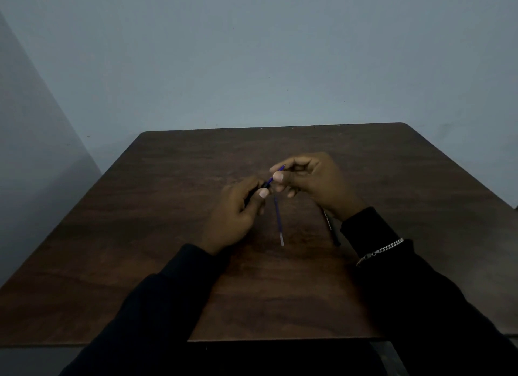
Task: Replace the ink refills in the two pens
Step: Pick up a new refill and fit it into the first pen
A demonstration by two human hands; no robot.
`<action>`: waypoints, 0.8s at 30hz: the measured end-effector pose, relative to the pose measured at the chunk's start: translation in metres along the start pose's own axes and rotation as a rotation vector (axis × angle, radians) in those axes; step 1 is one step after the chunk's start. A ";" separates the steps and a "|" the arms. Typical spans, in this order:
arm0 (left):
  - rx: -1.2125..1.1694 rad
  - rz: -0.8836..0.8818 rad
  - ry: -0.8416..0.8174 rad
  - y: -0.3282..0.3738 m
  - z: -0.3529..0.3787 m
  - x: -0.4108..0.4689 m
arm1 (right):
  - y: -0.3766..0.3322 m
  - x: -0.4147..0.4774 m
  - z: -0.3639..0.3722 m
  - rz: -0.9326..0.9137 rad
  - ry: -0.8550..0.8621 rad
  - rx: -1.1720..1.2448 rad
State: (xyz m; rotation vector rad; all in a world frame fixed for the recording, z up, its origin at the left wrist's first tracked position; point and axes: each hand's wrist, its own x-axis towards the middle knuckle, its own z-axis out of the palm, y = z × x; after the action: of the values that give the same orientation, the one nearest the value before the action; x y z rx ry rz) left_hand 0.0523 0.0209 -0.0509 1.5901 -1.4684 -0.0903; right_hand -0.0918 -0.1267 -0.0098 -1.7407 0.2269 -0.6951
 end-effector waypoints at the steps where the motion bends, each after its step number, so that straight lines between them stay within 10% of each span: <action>1: 0.001 -0.001 0.001 0.000 0.000 0.000 | -0.001 0.000 0.000 0.001 -0.006 0.009; 24: -0.033 0.019 0.118 0.026 0.026 0.032 | -0.010 -0.002 -0.038 -0.063 0.087 0.005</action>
State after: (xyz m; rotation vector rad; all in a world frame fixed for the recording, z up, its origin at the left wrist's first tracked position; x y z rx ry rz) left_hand 0.0263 -0.0156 -0.0324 1.5288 -1.3833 -0.0094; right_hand -0.1167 -0.1537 0.0036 -1.7207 0.2306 -0.8180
